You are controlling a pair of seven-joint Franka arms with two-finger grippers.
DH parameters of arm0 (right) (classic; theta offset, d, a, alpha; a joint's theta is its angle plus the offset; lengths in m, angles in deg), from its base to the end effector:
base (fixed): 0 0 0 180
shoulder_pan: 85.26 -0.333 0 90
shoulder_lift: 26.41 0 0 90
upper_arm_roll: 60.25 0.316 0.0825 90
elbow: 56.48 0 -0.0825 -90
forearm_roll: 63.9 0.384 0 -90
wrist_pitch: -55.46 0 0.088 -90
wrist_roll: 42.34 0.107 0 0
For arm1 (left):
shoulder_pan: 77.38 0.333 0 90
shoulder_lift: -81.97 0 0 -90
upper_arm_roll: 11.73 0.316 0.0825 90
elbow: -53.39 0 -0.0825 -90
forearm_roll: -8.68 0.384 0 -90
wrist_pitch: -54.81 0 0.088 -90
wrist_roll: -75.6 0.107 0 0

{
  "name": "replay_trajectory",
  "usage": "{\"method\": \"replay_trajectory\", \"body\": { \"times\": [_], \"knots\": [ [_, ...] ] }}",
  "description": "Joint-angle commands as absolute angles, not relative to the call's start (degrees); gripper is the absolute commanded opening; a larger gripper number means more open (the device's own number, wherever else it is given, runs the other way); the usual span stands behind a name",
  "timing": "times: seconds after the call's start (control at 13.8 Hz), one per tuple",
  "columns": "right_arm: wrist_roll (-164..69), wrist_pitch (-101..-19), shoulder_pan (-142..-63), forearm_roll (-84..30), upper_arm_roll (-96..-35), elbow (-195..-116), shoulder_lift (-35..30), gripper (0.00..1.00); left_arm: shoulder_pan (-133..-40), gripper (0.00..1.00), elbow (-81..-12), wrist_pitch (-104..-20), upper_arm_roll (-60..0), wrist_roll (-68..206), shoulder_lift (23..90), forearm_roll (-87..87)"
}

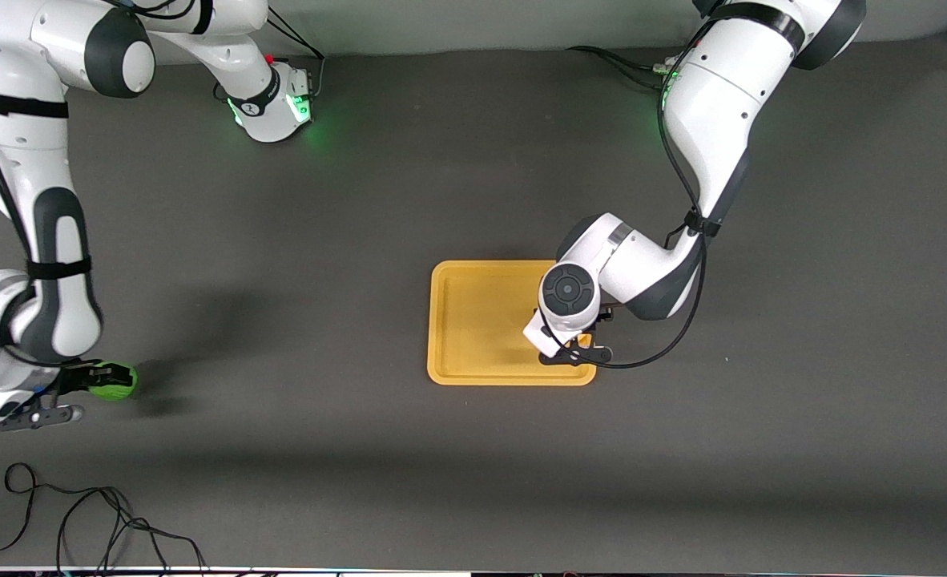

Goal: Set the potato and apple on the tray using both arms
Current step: 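Release the potato on the tray while the right gripper grasps the apple, then lift the green apple with the right gripper toward the tray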

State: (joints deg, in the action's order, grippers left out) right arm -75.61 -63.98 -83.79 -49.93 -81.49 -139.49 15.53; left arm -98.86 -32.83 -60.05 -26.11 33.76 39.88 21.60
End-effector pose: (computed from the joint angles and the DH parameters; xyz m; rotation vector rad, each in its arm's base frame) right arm 0.6809 -0.2192 0.2706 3.1199 0.2202 -0.0875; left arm 0.5802 -0.3714 0.2257 -2.9867 -0.0484 0.2233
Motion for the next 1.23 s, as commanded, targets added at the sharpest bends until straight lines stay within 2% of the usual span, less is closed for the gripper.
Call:
{"method": "replay_trajectory", "body": {
  "times": [0.0,0.14,0.36,0.58,0.8,1.01,1.16],
  "knots": [
    [-76.8,-49.9,-83.9,-53.5,-83.0,-130.0,10.5,0.37,-96.7,1.0,-29.9,-56.7,-25.5,33.1,44.3,18.9],
    [-76.6,-44.3,-84.6,-56.6,-82.9,-128.0,5.3,0.37,-92.3,1.0,-26.8,-49.1,-25.6,34.1,49.4,17.0],
    [-69.3,-37.6,-90.0,-58.5,-82.9,-128.4,-0.7,0.37,-83.9,1.0,-24.8,-36.8,-25.5,49.3,56.9,13.2],
    [-55.2,-31.1,-98.8,-58.9,-82.8,-128.6,-4.8,0.37,-78.0,1.0,-27.0,-31.9,-24.5,54.1,64.1,16.2],
    [-39.2,-29.8,-109.6,-58.5,-82.7,-128.4,-5.7,0.37,-71.5,1.0,-33.8,-31.9,-24.5,62.7,71.0,18.9],
    [-18.4,-30.5,-123.4,-57.8,-82.1,-127.6,-4.2,0.37,-67.6,1.0,-33.9,-31.2,-24.4,63.1,72.7,18.8],
    [-5.0,-34.1,-130.9,-55.1,-81.7,-124.4,0.5,0.37,-65.3,1.0,-33.9,-31.1,-24.4,66.0,73.4,18.8]
  ]
}}
